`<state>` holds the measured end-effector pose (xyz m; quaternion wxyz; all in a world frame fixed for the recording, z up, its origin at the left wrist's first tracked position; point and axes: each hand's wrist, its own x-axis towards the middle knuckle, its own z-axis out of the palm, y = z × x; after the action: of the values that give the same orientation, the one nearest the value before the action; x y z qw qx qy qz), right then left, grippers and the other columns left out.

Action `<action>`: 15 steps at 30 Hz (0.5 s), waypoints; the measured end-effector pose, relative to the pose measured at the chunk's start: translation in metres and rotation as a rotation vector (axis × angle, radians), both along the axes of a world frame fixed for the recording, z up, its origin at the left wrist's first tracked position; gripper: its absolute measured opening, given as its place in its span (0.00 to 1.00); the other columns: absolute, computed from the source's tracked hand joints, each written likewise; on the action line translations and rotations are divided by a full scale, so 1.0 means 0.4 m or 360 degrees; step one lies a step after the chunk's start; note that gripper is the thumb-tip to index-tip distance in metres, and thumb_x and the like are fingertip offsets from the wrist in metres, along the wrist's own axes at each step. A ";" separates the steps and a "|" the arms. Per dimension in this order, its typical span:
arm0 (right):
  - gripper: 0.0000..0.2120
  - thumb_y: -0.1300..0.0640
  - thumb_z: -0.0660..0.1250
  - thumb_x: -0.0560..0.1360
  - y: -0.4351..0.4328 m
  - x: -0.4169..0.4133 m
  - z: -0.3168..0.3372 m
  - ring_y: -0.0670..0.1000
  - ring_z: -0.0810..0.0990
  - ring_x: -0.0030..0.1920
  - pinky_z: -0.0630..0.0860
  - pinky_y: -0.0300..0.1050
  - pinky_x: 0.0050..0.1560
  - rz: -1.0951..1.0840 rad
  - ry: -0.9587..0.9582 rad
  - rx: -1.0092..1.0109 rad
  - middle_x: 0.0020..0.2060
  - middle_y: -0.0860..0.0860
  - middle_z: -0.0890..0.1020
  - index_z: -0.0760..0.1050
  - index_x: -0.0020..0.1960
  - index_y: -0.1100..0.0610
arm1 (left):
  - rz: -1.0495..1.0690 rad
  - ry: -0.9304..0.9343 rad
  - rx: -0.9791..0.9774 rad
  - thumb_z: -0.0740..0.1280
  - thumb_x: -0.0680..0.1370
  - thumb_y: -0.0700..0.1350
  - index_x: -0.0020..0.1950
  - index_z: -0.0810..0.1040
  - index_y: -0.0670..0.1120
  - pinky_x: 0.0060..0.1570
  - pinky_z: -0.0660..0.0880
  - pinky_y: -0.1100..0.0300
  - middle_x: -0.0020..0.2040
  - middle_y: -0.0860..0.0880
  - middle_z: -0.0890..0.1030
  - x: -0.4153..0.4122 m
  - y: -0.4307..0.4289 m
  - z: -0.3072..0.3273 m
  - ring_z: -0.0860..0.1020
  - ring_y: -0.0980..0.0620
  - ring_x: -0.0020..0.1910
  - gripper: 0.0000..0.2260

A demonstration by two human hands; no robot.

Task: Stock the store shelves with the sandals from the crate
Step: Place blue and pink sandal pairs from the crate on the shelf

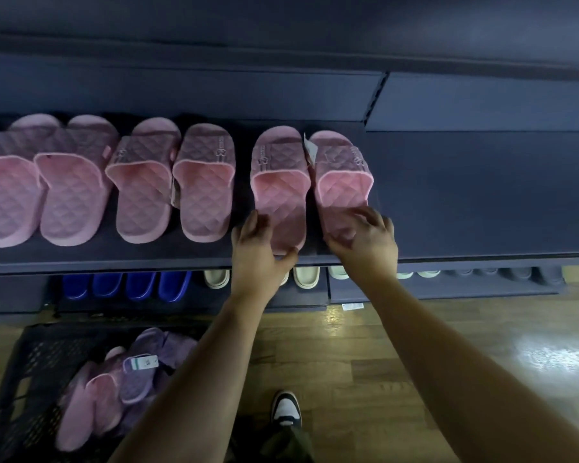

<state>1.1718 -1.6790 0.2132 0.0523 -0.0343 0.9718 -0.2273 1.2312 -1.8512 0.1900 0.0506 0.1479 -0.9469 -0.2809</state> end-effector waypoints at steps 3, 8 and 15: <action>0.24 0.42 0.69 0.72 -0.043 -0.016 0.007 0.56 0.64 0.67 0.74 0.49 0.50 -0.0030 -0.0035 0.0038 0.67 0.48 0.70 0.73 0.65 0.50 | -0.0047 -0.0007 -0.0063 0.75 0.66 0.51 0.63 0.74 0.36 0.69 0.61 0.48 0.66 0.38 0.73 -0.003 -0.043 0.000 0.70 0.37 0.66 0.31; 0.22 0.42 0.68 0.72 -0.107 -0.014 0.005 0.57 0.66 0.63 0.70 0.46 0.43 0.0064 -0.0015 0.0170 0.65 0.49 0.71 0.74 0.62 0.52 | -0.0012 -0.0016 -0.0073 0.75 0.67 0.50 0.66 0.72 0.37 0.62 0.67 0.53 0.69 0.39 0.70 0.008 -0.071 0.006 0.68 0.38 0.65 0.32; 0.23 0.46 0.67 0.74 -0.115 -0.001 0.000 0.59 0.63 0.67 0.75 0.50 0.50 0.0176 -0.0049 0.0088 0.67 0.49 0.69 0.71 0.66 0.54 | -0.0091 -0.0068 -0.0136 0.73 0.70 0.53 0.68 0.70 0.37 0.60 0.71 0.47 0.71 0.38 0.68 0.008 -0.084 0.007 0.66 0.36 0.67 0.32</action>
<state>1.1715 -1.7250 0.2133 0.0807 -0.0831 0.9734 -0.1977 1.2344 -1.8849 0.1926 0.0287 0.1245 -0.9628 -0.2382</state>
